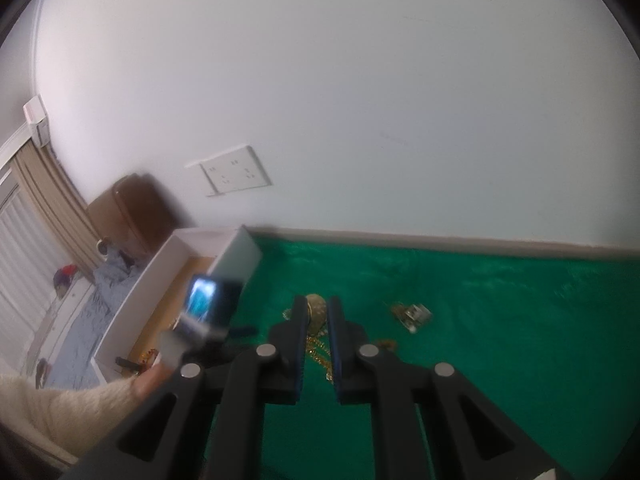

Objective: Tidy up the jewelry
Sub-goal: 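Lift the gold bead necklace with the right tool while the left tool grasps the gold drop earrings, then carry the necklace and earrings into the white box and open both tools, then move both tools back over the green cloth, then grasp the brown wooden bead bracelet with the left tool, then grasp the silver pearl pendant with the right tool while the left tool holds the bracelet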

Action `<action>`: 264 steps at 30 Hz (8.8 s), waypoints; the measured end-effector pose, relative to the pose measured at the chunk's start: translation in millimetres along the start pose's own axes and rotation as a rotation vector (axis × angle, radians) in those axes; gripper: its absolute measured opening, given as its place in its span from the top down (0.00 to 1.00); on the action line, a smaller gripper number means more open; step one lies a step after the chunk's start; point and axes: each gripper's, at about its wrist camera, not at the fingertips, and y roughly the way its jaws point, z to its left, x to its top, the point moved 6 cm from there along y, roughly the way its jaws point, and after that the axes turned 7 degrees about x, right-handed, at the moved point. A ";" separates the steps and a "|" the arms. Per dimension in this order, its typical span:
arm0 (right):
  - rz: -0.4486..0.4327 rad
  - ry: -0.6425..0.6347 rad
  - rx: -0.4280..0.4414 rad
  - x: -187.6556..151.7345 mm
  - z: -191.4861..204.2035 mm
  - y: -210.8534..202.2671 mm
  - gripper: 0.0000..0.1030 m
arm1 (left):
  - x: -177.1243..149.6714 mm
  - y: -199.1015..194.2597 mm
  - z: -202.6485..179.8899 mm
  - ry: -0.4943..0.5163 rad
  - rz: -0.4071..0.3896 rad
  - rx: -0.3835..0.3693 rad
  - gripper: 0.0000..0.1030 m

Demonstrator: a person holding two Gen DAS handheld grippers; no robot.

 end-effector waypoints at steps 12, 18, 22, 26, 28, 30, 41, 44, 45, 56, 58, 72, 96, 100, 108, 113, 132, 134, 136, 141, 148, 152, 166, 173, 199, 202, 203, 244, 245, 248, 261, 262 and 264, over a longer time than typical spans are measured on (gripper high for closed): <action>0.004 0.027 -0.015 -17.6 -14.0 -16.4 0.90 | 3.1 -16.0 -13.1 0.027 -0.042 -0.101 0.95; -0.018 0.025 0.003 -9.3 -11.1 -22.6 0.90 | 5.6 -82.4 2.4 -0.045 -0.089 -0.215 0.95; -0.025 0.013 0.029 0.0 -3.6 -23.6 0.90 | 5.5 -135.9 9.8 -0.068 -0.129 -0.255 0.95; -0.023 -0.019 0.054 11.1 10.4 -22.9 0.90 | -2.3 -186.1 18.0 -0.064 -0.162 -0.284 0.95; -0.015 -0.036 0.073 16.8 20.1 -21.2 0.90 | -7.3 -211.9 22.4 -0.062 -0.187 -0.289 0.95; -0.002 -0.056 0.091 22.5 31.2 -18.4 0.90 | -11.9 -233.6 30.3 -0.069 -0.211 -0.289 0.95; 0.059 -0.236 0.282 57.8 130.3 15.8 0.90 | -45.1 -340.8 128.0 -0.262 -0.343 -0.218 0.95; 0.067 -0.287 0.354 67.8 164.1 29.8 0.90 | -54.4 -359.9 166.4 -0.341 -0.371 -0.175 0.95; 0.069 -0.310 0.381 71.7 178.1 36.3 0.90 | -57.2 -364.1 179.6 -0.365 -0.381 -0.153 0.95; 0.152 -0.477 0.532 82.4 286.9 128.8 0.90 | -95.3 -334.3 287.0 -0.574 -0.348 0.013 0.95; 0.179 -0.500 0.531 77.9 298.1 151.1 0.90 | -104.4 -316.4 294.9 -0.597 -0.313 0.016 0.95; 0.482 -0.626 0.368 -8.0 296.7 333.5 0.90 | -143.7 -172.9 301.8 -0.668 -0.092 0.038 0.95; 0.403 -0.650 0.316 -20.8 293.0 260.7 0.36 | -141.3 -190.6 272.4 -0.590 -0.161 0.312 0.21; 0.408 -0.631 0.317 -37.7 280.0 241.2 0.36 | -142.4 -193.8 260.4 -0.567 -0.163 0.316 0.21; 0.360 -0.576 0.262 -38.9 246.6 199.1 0.36 | -130.0 -201.8 230.1 -0.499 -0.193 0.287 0.21; 0.291 -0.531 0.162 -44.5 204.5 165.5 0.36 | -118.5 -201.1 202.5 -0.445 -0.213 0.229 0.21; 0.262 -0.251 -0.235 -151.0 15.4 41.3 0.36 | -95.9 -143.5 28.4 -0.028 -0.104 -0.004 0.17; 0.255 -0.241 -0.242 -151.3 11.5 35.3 0.36 | -97.7 -138.4 17.1 -0.004 -0.093 -0.012 0.17; 0.258 -0.233 -0.239 -152.0 9.8 33.4 0.36 | -99.1 -131.0 5.9 0.015 -0.076 -0.022 0.17; 0.288 -0.212 -0.235 -163.5 0.1 27.7 0.36 | -98.9 -111.7 -12.9 0.043 -0.039 -0.033 0.17; 0.324 -0.186 -0.240 -173.2 -17.6 21.5 0.36 | -69.0 -85.7 -32.0 0.086 -0.038 -0.040 0.17; 0.339 -0.165 -0.249 -177.2 -28.1 18.1 0.36 | -46.2 -68.4 -44.2 0.117 -0.042 -0.046 0.17; 0.362 -0.087 -0.263 -184.7 -55.0 10.9 0.36 | -6.9 0.7 -95.3 0.250 0.006 -0.049 0.19; 0.359 -0.056 -0.269 -184.3 -62.6 8.8 0.36 | 0.5 23.2 -93.6 0.217 0.026 -0.056 0.21; 0.299 -0.066 -0.240 -93.9 -115.4 63.5 0.36 | -20.9 4.9 -81.9 0.205 -0.001 -0.059 0.91; 0.301 -0.057 -0.214 -77.1 -124.5 92.1 0.36 | -32.1 1.4 -60.8 0.169 0.015 -0.059 0.91; 0.307 -0.065 -0.195 -67.6 -126.8 107.5 0.36 | -34.8 0.4 -54.2 0.158 0.019 -0.058 0.91; 0.419 0.012 -0.085 -85.0 -94.1 165.8 0.60 | -82.1 -10.7 -9.5 0.021 0.065 -0.054 0.91; 0.421 0.037 -0.085 -84.8 -92.5 174.6 0.60 | -82.1 -10.6 -9.6 0.018 0.063 -0.054 0.91; 0.413 0.120 -0.163 -83.1 -94.8 200.1 0.60 | -82.8 -10.0 -8.1 0.015 0.059 -0.055 0.91; 0.375 0.113 -0.230 -102.1 -92.8 176.4 0.85 | -90.0 -12.5 1.0 -0.008 0.071 -0.090 0.91; 0.389 0.091 -0.215 -108.3 -88.1 165.6 0.85 | -91.9 -13.6 2.7 -0.012 0.077 -0.093 0.91; 0.414 0.055 -0.216 -123.0 -85.2 146.5 0.85 | -96.8 -16.8 5.6 -0.016 0.090 -0.099 0.91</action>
